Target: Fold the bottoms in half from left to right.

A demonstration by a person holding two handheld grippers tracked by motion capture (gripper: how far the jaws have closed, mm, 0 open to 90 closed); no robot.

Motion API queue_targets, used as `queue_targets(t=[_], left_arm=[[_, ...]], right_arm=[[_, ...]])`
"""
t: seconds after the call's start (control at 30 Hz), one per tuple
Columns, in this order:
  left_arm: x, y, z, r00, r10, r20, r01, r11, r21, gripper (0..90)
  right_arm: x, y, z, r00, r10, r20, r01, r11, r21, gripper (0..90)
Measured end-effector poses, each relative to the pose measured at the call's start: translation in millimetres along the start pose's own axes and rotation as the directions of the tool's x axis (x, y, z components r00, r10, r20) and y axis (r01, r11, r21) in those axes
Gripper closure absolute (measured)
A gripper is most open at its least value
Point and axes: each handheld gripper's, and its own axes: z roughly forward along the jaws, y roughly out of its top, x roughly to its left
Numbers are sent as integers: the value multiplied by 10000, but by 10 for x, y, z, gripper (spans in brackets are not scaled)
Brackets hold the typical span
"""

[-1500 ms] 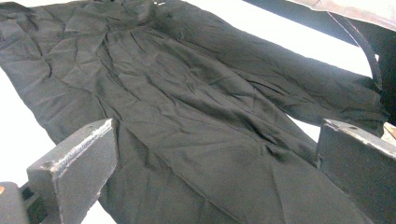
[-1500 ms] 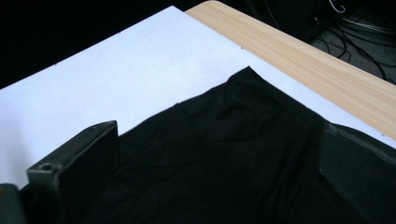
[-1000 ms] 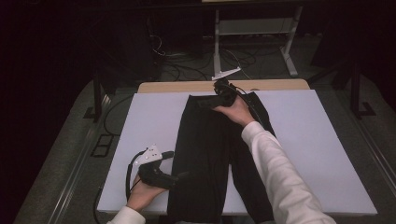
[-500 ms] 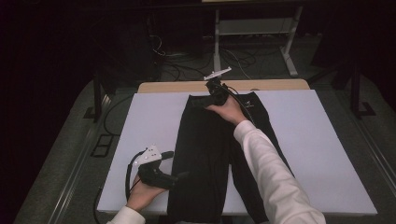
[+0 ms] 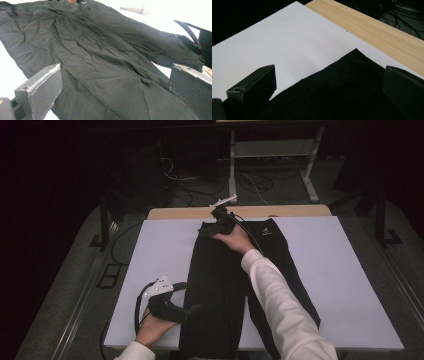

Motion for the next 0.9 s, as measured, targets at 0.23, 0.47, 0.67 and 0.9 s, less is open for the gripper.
queue_targets(t=[0.23,0.47,0.67,0.9], left_arm=[[-2,-1,-5,10000,-73,18,73,10000,-61,0],[4,-2,-8,9999,-146,34,146,9998,-109,0],[2,-2,-6,9999,-116,48,116,9999,-90,0],[0,1,-10,9999,-54,133,56,9999,-160,0]], right_arm=[[-25,-11,134,9998,152,138,-154,9998,115,0],[-49,-4,250,9990,405,186,-409,9990,204,0],[-27,20,326,9985,520,193,-519,9986,-59,79],[-9,-7,428,9969,691,366,-689,9976,-70,164]])
